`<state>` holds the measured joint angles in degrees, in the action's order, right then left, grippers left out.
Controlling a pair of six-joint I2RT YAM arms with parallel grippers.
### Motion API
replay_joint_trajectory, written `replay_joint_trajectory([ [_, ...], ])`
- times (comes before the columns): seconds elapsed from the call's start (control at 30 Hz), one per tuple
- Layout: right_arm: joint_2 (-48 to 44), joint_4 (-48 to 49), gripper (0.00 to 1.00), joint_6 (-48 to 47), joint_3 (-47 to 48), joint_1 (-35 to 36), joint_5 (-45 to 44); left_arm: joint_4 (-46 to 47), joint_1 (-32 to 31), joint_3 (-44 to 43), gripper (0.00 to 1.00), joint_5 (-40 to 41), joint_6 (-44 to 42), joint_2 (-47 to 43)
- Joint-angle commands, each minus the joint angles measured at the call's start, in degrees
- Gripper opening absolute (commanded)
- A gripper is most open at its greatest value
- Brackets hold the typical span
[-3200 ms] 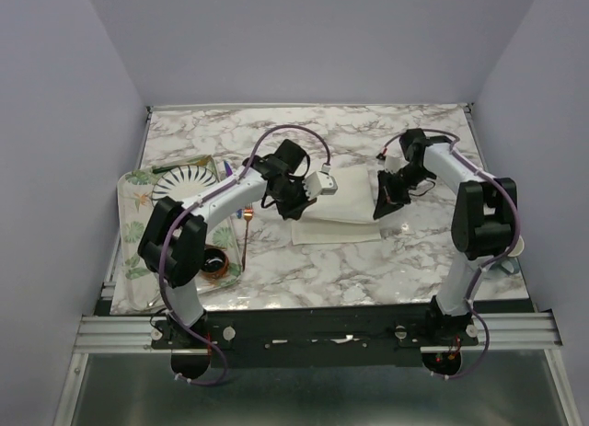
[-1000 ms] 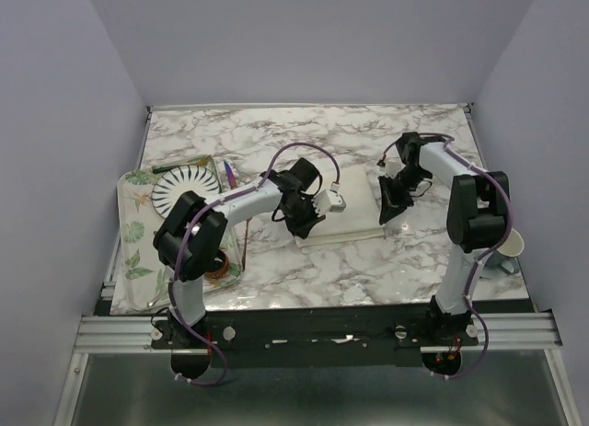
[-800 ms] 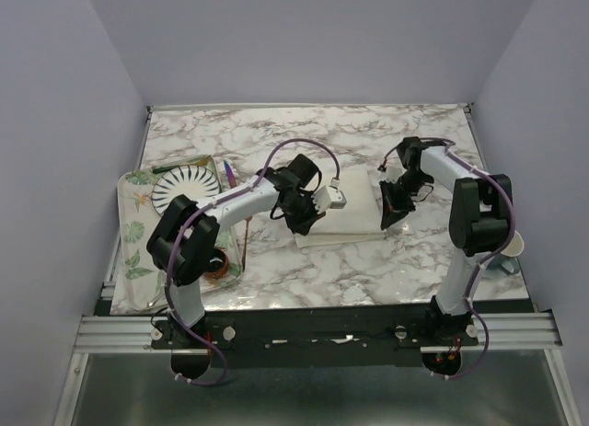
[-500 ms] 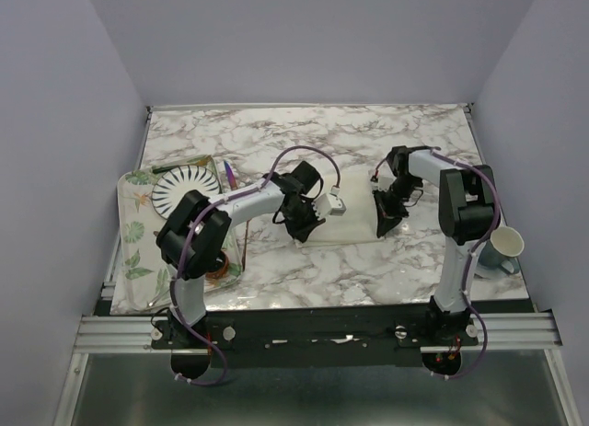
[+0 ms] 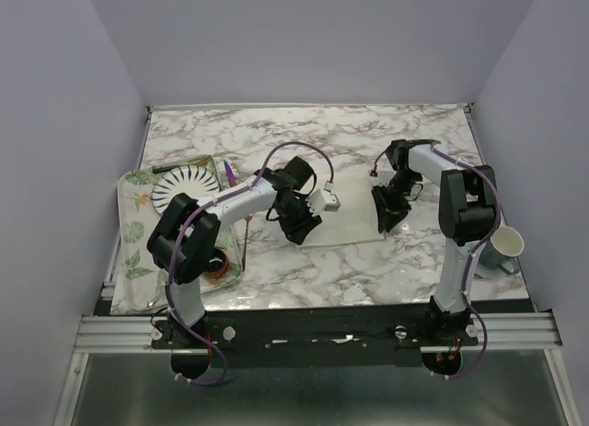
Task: Fold the napkin into a case and place the utensils inside
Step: Fold the rectangle-folded napkin at the center of the board, then smooth out the square-folded napkin at the center of the board.
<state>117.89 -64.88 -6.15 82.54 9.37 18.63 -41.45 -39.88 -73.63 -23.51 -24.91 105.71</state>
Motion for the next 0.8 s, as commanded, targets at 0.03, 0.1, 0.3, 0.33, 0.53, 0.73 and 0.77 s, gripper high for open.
replay_joint_trajectory([
  [0.03,-8.4,-3.0,0.49,-5.2,5.4,-0.5,4.0,-1.4,4.2,-5.1,0.55,-4.5,2.1,-7.9],
  [0.1,-9.3,-1.8,0.54,-5.2,7.3,-0.6,6.8,-0.4,5.0,-6.5,0.57,-3.9,2.1,-6.3],
  [0.3,-6.8,2.0,0.51,-1.8,8.4,-0.1,14.0,2.4,5.6,-9.5,0.47,-2.0,-0.1,1.7],
  [0.33,-5.5,2.6,0.48,-1.2,7.9,0.1,14.1,2.6,5.6,-9.8,0.44,-1.5,-0.4,2.6],
  [0.53,-0.9,6.3,0.39,0.9,6.1,0.5,12.8,3.7,5.1,-8.1,0.3,-0.1,-0.5,6.7],
  [0.73,0.2,6.3,0.39,-1.3,4.2,0.5,11.1,3.2,1.0,-1.4,0.25,1.1,-0.1,5.9],
  [0.77,-0.1,6.0,0.39,-1.6,3.6,0.4,11.1,3.2,0.4,-0.5,0.24,1.1,0.2,5.4],
])
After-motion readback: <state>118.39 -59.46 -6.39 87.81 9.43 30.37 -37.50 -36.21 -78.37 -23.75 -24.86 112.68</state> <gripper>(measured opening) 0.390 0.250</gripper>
